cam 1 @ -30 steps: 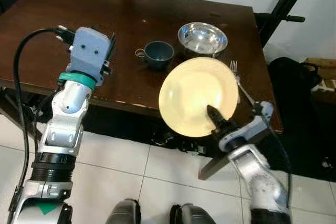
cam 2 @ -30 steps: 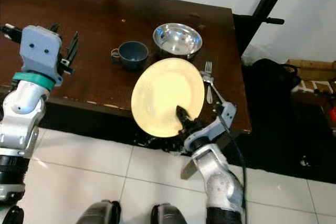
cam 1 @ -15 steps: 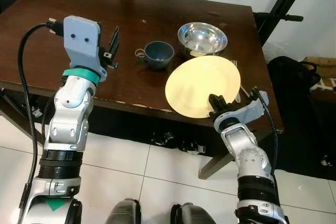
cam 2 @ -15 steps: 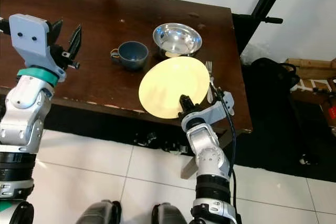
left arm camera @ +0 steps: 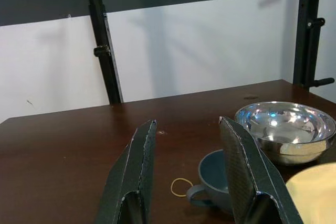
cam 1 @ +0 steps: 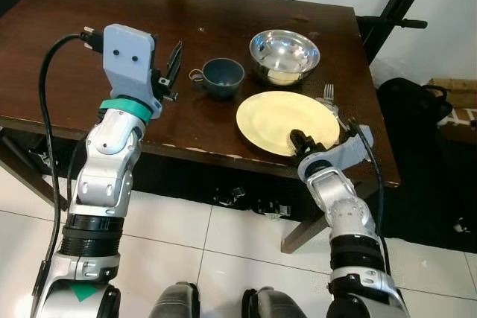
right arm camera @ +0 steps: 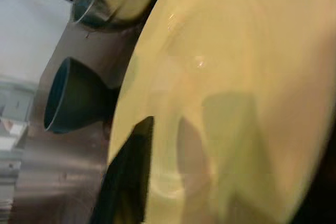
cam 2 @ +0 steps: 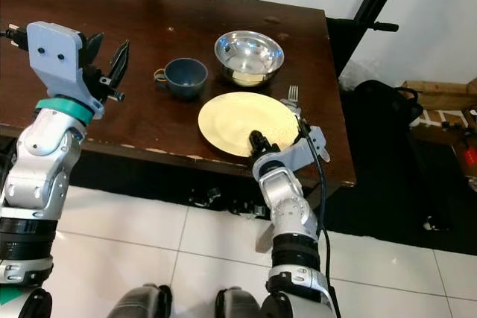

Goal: Setting the table

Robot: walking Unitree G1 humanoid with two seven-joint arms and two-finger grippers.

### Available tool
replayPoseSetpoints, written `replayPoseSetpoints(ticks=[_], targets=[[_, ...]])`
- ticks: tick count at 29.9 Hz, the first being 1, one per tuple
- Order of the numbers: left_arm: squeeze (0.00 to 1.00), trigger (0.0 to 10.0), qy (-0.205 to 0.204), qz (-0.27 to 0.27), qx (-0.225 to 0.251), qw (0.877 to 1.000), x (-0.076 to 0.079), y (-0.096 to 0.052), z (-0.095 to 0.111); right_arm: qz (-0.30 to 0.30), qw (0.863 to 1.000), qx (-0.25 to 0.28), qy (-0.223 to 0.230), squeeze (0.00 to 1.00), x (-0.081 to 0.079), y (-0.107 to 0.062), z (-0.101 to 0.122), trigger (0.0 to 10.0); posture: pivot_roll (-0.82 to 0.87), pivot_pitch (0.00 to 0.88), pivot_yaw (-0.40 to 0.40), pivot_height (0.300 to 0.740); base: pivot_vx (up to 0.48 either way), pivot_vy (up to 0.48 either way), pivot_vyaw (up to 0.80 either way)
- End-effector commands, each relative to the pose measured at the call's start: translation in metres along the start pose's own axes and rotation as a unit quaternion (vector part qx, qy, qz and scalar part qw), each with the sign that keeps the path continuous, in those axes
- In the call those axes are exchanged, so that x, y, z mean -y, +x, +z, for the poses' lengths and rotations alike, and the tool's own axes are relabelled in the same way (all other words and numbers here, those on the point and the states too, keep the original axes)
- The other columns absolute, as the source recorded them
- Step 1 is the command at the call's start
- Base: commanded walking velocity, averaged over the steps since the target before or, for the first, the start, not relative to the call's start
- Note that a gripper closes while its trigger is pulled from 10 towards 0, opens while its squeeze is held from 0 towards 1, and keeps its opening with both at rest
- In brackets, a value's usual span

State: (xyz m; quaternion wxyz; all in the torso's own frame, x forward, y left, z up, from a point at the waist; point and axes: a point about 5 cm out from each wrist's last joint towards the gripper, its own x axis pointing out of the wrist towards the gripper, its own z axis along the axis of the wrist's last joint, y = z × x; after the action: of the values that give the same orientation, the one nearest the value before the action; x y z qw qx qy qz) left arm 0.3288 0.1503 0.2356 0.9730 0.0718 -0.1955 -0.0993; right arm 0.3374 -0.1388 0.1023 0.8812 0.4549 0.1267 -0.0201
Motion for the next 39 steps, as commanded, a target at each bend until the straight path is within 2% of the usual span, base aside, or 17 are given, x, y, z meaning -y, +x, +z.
replayPoseSetpoints(ticks=[1, 2, 3, 6, 10, 13, 18, 19, 21, 23, 24, 25, 27, 32, 34, 37, 39], targets=[[0.00, 10.0, -0.004, -0.006, -0.006, 1.000, 0.003, -0.003, -0.001, -0.003, 1.000, -0.007, -0.011, 1.00, 0.002, 0.000, -0.002, 10.0, 0.06, 0.003, -0.026, 0.740, 0.000, 0.000, 0.00], [0.00, 10.0, -0.006, -0.007, -0.007, 1.000, 0.003, -0.004, -0.002, 0.000, 1.000, -0.009, -0.024, 1.00, 0.001, 0.000, 0.000, 10.0, 0.06, 0.003, -0.027, 0.740, 0.000, 0.000, 0.00], [0.00, 10.0, -0.008, -0.008, -0.008, 1.000, 0.005, -0.004, -0.002, 0.005, 0.999, -0.015, -0.050, 0.00, 0.001, -0.002, 0.002, 10.0, 0.06, 0.004, -0.028, 0.740, 0.000, 0.000, 0.00], [0.00, 10.0, -0.008, -0.008, -0.008, 1.000, 0.005, -0.004, -0.002, 0.005, 0.999, -0.015, -0.050, 0.00, 0.001, -0.002, 0.002, 10.0, 0.06, 0.004, -0.028, 0.740, 0.000, 0.000, 0.00], [0.00, 10.0, -0.013, -0.015, -0.013, 1.000, 0.009, -0.005, -0.003, 0.013, 0.991, -0.041, -0.123, 0.00, 0.006, -0.012, 0.006, 10.0, 0.03, 0.008, -0.031, 0.740, 0.000, 0.000, 0.00], [0.00, 10.0, -0.036, -0.073, -0.046, 0.996, 0.023, -0.012, -0.011, -0.007, 0.980, -0.068, -0.186, 0.00, 0.025, -0.032, 0.011, 10.0, 0.03, 0.013, -0.031, 0.740, 0.000, 0.000, 0.00], [0.00, 10.0, -0.040, -0.106, -0.072, 0.991, 0.026, -0.020, -0.017, -0.011, 0.978, -0.079, -0.192, 0.00, 0.034, -0.040, 0.010, 10.0, 0.03, 0.018, -0.028, 0.740, 0.000, 0.000, 0.00], [0.00, 10.0, -0.038, -0.141, -0.109, 0.983, 0.023, -0.029, -0.023, 0.002, 0.977, -0.094, -0.192, 0.00, 0.038, -0.046, 0.006, 10.0, 0.03, 0.026, -0.020, 0.740, 0.000, 0.000, 0.00], [0.00, 10.0, -0.038, -0.141, -0.109, 0.983, 0.023, -0.029, -0.023, 0.002, 0.977, -0.094, -0.192, 0.00, 0.038, -0.046, 0.006, 10.0, 0.03, 0.026, -0.020, 0.740, 0.000, 0.000, 0.00], [0.00, 10.0, -0.021, -0.221, -0.187, 0.957, 0.005, -0.049, -0.030, 0.033, 0.975, -0.111, -0.192, 0.00, 0.042, -0.056, 0.001, 10.0, 0.04, 0.028, -0.014, 0.740, 0.000, 0.000, 0.00], [0.00, 10.0, -0.021, -0.221, -0.187, 0.957, 0.005, -0.049, -0.030, 0.033, 0.975, -0.111, -0.192, 0.00, 0.042, -0.056, 0.001, 10.0, 0.04, 0.028, -0.014, 0.740, 0.000, 0.000, 0.00], [0.00, 10.0, -0.023, -0.256, -0.218, 0.942, -0.007, -0.057, -0.028, 0.051, 0.973, -0.111, -0.194, 0.00, 0.040, -0.059, 0.002, 10.0, 0.04, 0.027, -0.011, 0.740, 0.000, 0.000, 0.00], [0.00, 10.0, -0.023, -0.256, -0.218, 0.942, -0.007, -0.057, -0.028, 0.051, 0.973, -0.111, -0.194, 0.00, 0.040, -0.059, 0.002, 10.0, 0.04, 0.027, -0.011, 0.740, 0.000, 0.000, 0.00], [0.00, 10.0, -0.015, -0.303, -0.258, 0.917, -0.020, -0.073, -0.028, 0.094, 0.972, -0.093, -0.196, 0.00, 0.027, -0.064, 0.011, 10.0, 0.05, 0.026, -0.008, 0.740, 0.000, 0.000, 0.00], [0.00, 10.0, -0.009, -0.314, -0.268, 0.911, -0.021, -0.077, -0.028, 0.105, 0.971, -0.088, -0.195, 0.00, 0.023, -0.066, 0.013, 10.0, 0.05, 0.026, -0.008, 0.740, 0.000, 0.000, 0.00], [0.00, 10.0, -0.054, -0.323, -0.256, 0.909, 0.007, -0.078, -0.036, 0.098, 0.966, -0.043, -0.236, 0.00, 0.019, -0.065, 0.022, 10.0, 0.04, 0.023, -0.002, 0.740, 0.000, 0.000, 0.00], [0.00, 10.0, -0.065, -0.328, -0.255, 0.907, 0.014, -0.076, -0.036, 0.084, 0.965, -0.032, -0.246, 0.00, 0.021, -0.062, 0.023, 10.0, 0.04, 0.023, -0.002, 0.740, 0.000, 0.000, 0.00]])
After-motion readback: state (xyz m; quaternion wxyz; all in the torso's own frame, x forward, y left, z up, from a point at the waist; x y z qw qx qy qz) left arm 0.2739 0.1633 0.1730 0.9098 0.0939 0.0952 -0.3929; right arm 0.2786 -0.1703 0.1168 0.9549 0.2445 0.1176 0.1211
